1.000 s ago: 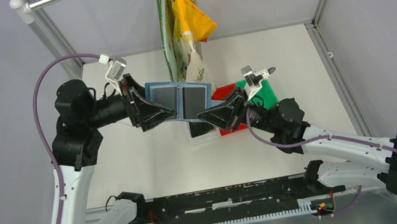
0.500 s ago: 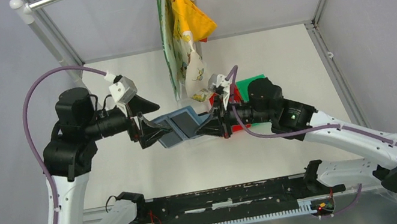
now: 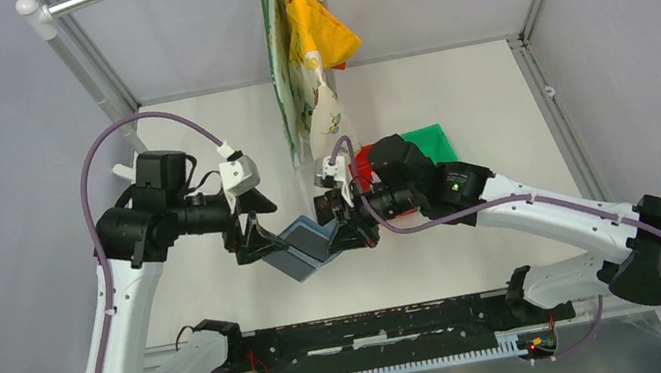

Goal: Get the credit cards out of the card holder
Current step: Remove the credit card from the card holder.

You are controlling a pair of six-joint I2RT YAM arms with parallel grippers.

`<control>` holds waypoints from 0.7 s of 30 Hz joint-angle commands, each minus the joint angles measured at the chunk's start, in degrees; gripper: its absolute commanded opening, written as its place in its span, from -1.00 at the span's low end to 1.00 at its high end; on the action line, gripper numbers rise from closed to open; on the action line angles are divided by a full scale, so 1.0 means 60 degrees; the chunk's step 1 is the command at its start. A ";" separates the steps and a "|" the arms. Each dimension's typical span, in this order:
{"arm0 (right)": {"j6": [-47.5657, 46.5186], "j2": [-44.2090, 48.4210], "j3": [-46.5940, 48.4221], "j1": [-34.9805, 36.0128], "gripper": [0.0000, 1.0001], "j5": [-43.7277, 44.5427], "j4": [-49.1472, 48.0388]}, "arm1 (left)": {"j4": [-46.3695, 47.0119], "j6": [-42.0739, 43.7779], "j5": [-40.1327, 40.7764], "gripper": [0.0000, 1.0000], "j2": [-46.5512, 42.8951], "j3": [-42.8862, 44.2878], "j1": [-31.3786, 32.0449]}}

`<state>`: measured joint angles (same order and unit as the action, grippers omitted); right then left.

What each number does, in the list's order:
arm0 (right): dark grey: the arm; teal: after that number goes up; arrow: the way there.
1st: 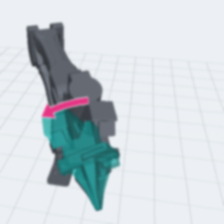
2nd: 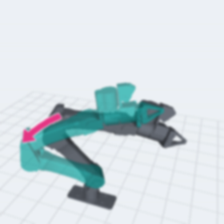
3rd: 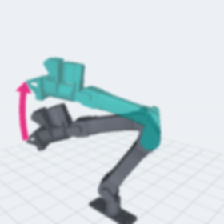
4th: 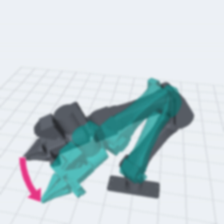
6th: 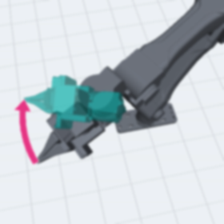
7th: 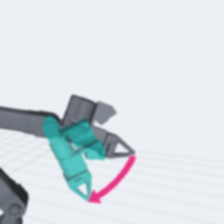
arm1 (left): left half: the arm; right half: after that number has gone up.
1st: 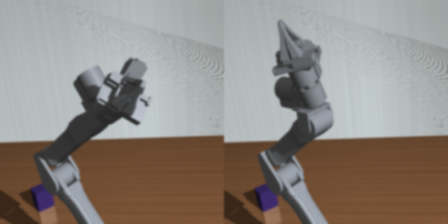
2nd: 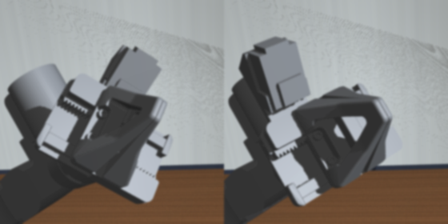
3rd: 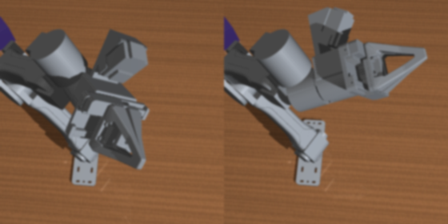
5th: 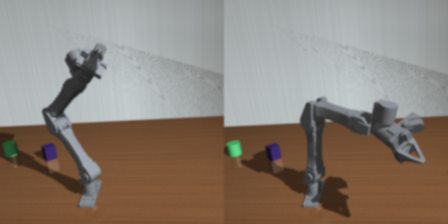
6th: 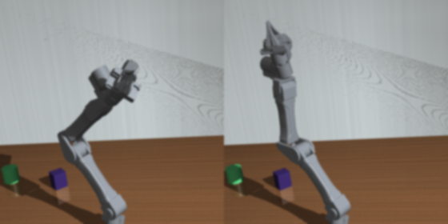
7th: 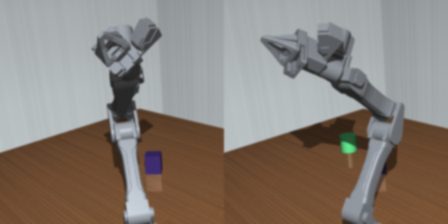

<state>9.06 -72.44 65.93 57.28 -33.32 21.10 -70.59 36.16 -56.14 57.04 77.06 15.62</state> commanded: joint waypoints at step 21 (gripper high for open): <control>-0.0459 -0.1037 0.2470 0.0746 -0.20 0.0245 -0.0525 | -0.2225 0.1538 -0.1923 -0.96 0.1019 0.0672 0.0176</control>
<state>5.19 -81.71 79.59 61.41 -32.95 25.19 -83.68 44.84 -63.44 62.33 77.08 16.49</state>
